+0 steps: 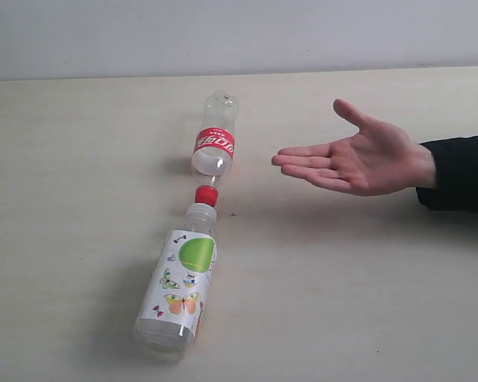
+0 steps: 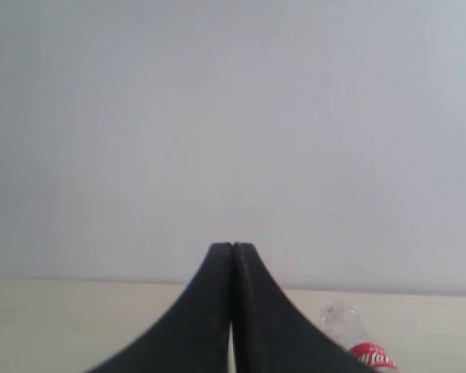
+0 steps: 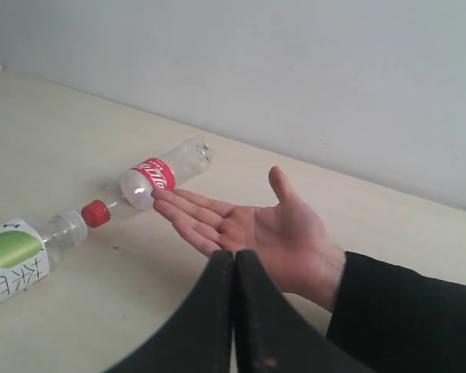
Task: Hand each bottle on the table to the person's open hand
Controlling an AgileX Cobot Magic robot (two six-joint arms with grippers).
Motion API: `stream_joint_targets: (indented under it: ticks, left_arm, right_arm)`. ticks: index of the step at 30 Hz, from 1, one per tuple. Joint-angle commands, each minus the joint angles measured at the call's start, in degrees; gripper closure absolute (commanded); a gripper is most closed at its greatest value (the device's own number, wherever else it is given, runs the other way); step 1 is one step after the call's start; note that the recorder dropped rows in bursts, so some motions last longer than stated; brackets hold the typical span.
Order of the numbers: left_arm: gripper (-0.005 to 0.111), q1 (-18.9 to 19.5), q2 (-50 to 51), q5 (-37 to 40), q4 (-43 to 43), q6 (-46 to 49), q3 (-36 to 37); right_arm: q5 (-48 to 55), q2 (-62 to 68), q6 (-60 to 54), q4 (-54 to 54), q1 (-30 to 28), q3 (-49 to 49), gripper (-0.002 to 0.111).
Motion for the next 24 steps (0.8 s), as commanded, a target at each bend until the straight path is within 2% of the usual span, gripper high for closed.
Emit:
stream_joint_targets:
  ticks: [1,6,10,16,20,24]
  left_arm:
    - [0.107,0.1,-0.4,-3.0,0.4,-0.5,0.0]
    - [0.107,0.1,-0.4,-2.7,0.4,-21.4,0.0]
    - [0.107,0.1,-0.4,-3.4,0.4,-22.1,0.0]
    - [0.107,0.1,-0.1,-12.2,0.4,-25.1,0.0]
    - [0.107,0.1,8.3,-10.7,2.6,-25.2,-3.3]
    - [0.107,0.1,20.7,-7.1,7.3,-25.2,-10.7]
  right_arm:
    - [-0.2,-0.2,0.0,-0.2,0.0,0.3,0.108]
    - [-0.2,-0.2,0.0,-0.2,0.0,0.3,0.108]
    - [-0.2,-0.2,0.3,-0.2,0.0,0.3,0.108]
    - [-0.2,-0.2,0.3,-0.2,0.0,0.3,0.108]
    - [-0.2,-0.2,0.3,-0.2,0.0,0.3,0.108]
    - [-0.2,-0.2,0.3,-0.2,0.0,0.3,0.108]
